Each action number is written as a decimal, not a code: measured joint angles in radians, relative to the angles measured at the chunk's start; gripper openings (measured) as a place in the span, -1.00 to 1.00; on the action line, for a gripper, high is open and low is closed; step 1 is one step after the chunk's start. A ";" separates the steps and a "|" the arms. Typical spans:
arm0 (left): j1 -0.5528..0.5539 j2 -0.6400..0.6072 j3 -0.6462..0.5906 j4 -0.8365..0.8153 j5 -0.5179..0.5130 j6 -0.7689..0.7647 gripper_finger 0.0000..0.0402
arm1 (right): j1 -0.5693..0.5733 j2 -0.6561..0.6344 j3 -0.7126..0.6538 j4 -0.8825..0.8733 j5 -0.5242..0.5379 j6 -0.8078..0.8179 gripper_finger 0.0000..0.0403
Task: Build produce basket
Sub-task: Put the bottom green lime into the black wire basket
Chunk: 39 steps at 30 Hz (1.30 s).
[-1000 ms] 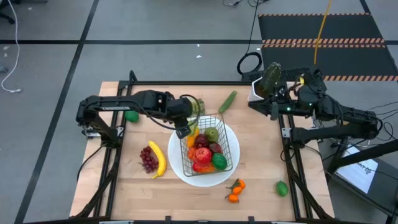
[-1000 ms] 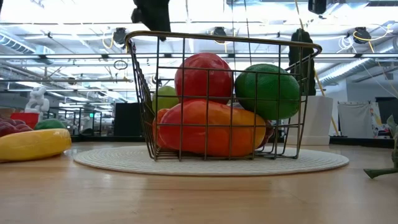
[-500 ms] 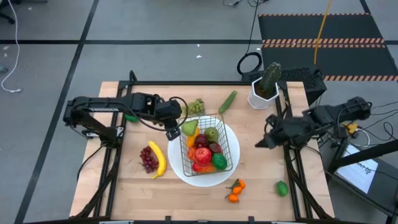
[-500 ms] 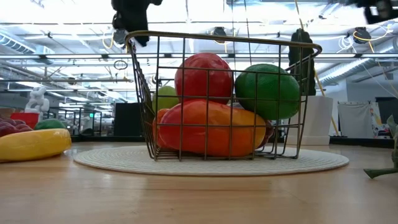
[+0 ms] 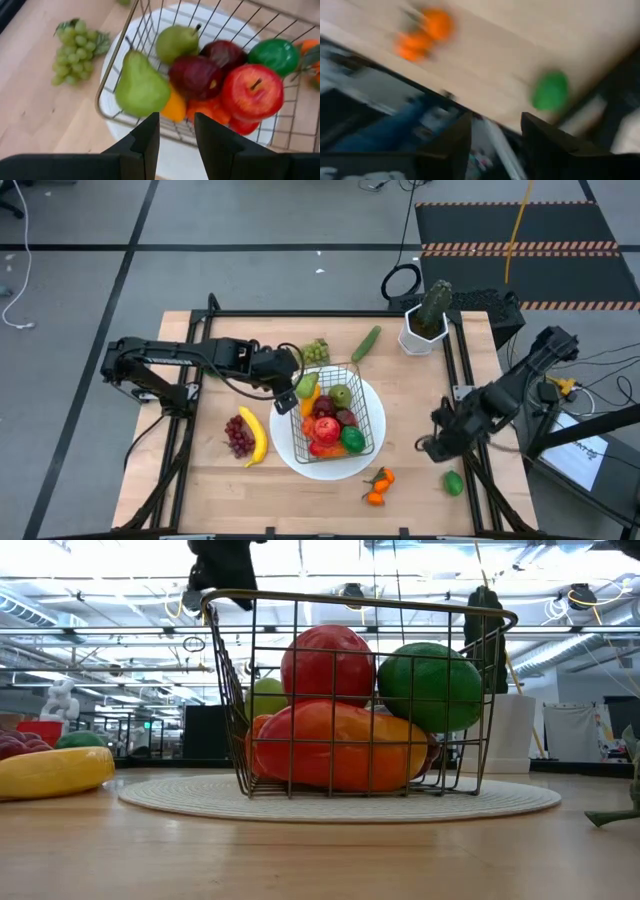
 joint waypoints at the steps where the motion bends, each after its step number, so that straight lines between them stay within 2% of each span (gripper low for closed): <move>1: -0.001 0.000 0.000 0.012 0.000 0.000 -0.39 | 0.013 0.020 0.000 -0.032 -0.036 0.021 -0.13; 3: -0.001 0.000 0.000 0.031 0.000 0.002 -0.39 | 0.044 0.054 -0.001 -0.087 -0.089 0.067 -0.03; 5: -0.001 0.000 0.000 0.045 0.000 0.007 -0.39 | 0.077 0.076 -0.001 -0.075 -0.097 0.083 0.08; 11: -0.001 0.000 0.000 0.059 0.000 0.015 -0.39 | 0.138 0.136 -0.001 -0.066 -0.096 0.102 0.42; 16: -0.001 0.000 0.000 0.059 -0.001 0.015 -0.39 | 0.166 0.179 -0.001 -0.066 -0.065 0.112 0.60; 21: -0.001 0.000 0.000 0.076 -0.002 0.014 -0.39 | 0.170 0.201 -0.055 0.013 -0.073 0.086 0.63; 32: -0.006 0.000 0.000 0.119 0.003 -0.001 -0.39 | 0.176 0.201 -0.314 0.464 -0.153 0.191 0.62; 39: -0.023 0.000 0.000 0.119 0.004 0.000 -0.39 | 0.178 0.200 -0.366 0.533 -0.197 0.240 0.61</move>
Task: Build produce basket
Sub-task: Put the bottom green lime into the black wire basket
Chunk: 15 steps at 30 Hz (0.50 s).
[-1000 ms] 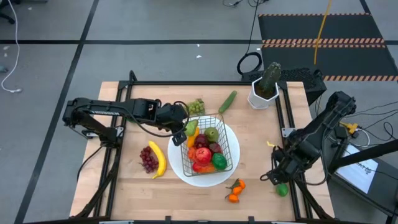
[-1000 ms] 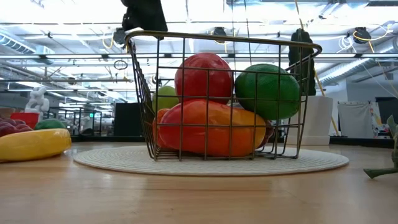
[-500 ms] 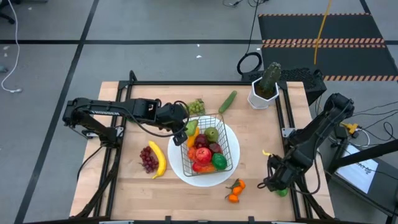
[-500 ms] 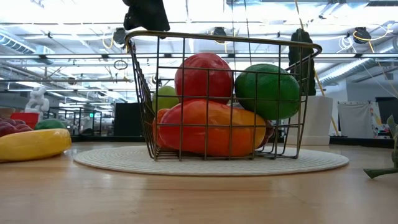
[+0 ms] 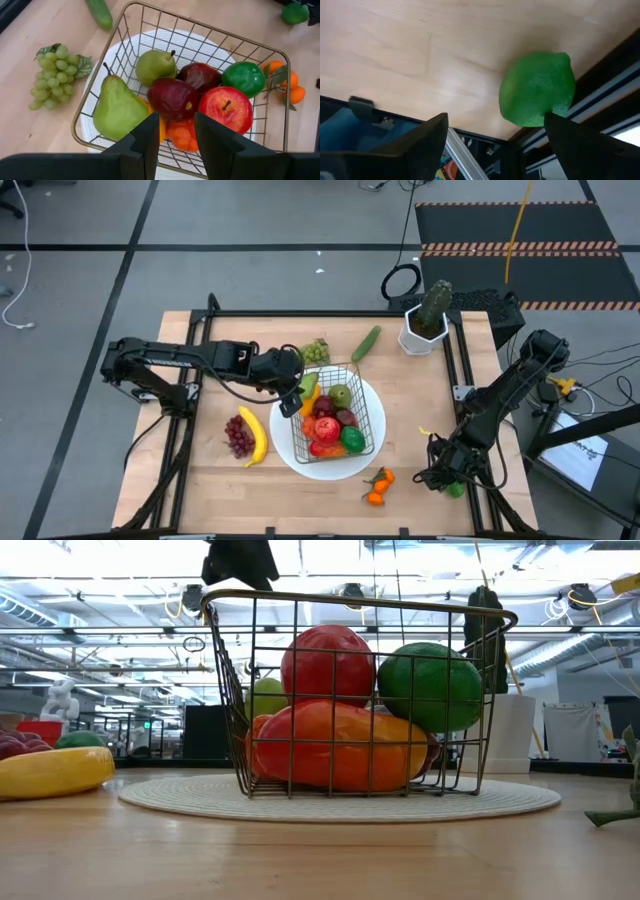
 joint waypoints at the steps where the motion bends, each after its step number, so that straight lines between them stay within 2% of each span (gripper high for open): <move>1: -0.002 0.000 0.000 0.000 0.000 0.000 -0.39 | 0.000 0.000 0.000 0.000 -0.007 -0.001 0.61; 9: -0.001 0.000 0.000 0.000 0.000 0.004 -0.39 | 0.001 0.000 0.029 0.023 -0.007 -0.002 0.61; 15: -0.001 0.000 0.000 0.001 0.000 0.004 -0.39 | 0.005 0.000 0.041 -0.028 -0.008 -0.012 0.61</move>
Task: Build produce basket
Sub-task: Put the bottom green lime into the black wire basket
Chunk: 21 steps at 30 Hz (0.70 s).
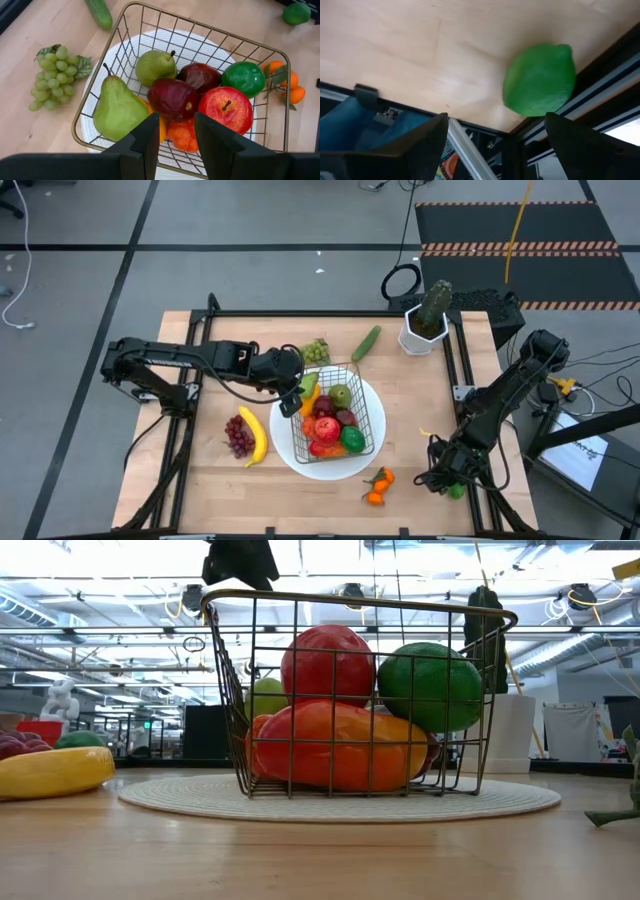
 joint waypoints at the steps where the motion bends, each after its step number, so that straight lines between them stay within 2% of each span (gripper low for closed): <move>1: 0.000 0.000 0.000 0.001 0.000 0.000 -0.39 | 0.000 0.000 0.000 -0.007 -0.001 -0.002 0.61; 11: 0.000 0.000 0.000 0.006 0.000 -0.001 -0.39 | 0.001 0.000 -0.001 -0.126 0.000 -0.065 0.61; 21: 0.000 0.000 0.000 0.006 -0.008 0.000 -0.39 | 0.001 0.000 -0.094 0.006 -0.021 -0.084 0.61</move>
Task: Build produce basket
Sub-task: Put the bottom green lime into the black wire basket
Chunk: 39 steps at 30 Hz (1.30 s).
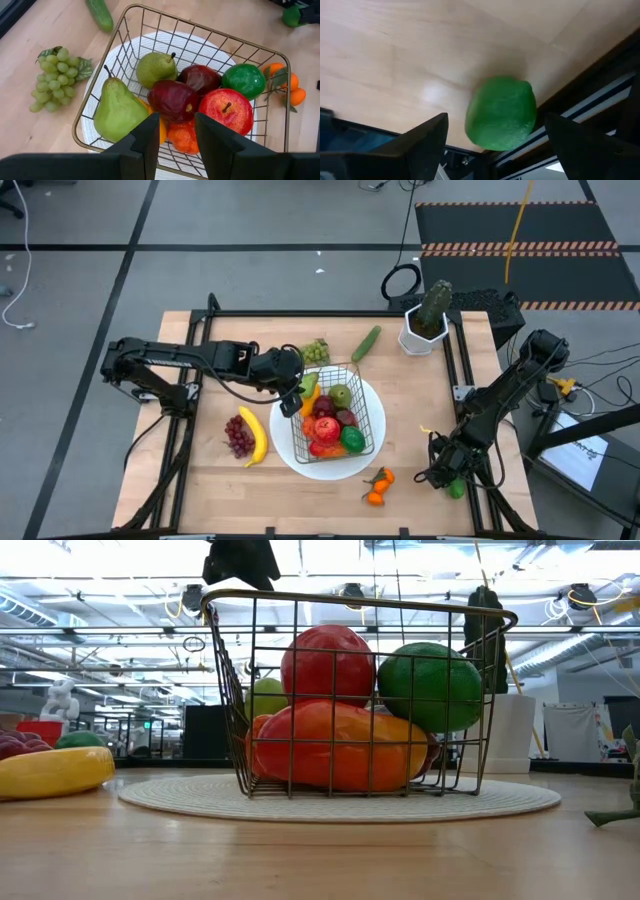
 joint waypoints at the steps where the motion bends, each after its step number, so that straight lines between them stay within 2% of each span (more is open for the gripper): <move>1: 0.000 0.000 0.000 0.000 0.000 0.000 -0.39 | 0.000 0.000 -0.011 0.018 -0.005 0.000 0.61; 7: 0.000 0.000 0.000 0.000 -0.001 0.007 -0.39 | -0.001 0.000 -0.048 0.071 -0.001 0.012 0.55; 15: 0.003 0.000 0.000 0.000 -0.002 0.012 -0.39 | -0.001 0.000 -0.058 0.087 -0.007 0.019 0.21; 21: 0.003 0.000 0.000 0.000 -0.003 0.027 -0.39 | -0.001 0.000 -0.058 0.100 -0.007 0.019 0.04; 34: 0.004 0.000 0.000 0.000 -0.002 0.034 -0.39 | -0.001 -0.015 -0.059 0.337 0.003 0.052 -0.02; 39: 0.004 0.000 0.000 0.000 -0.002 0.035 -0.39 | -0.001 -0.086 -0.058 0.385 0.093 0.104 -0.02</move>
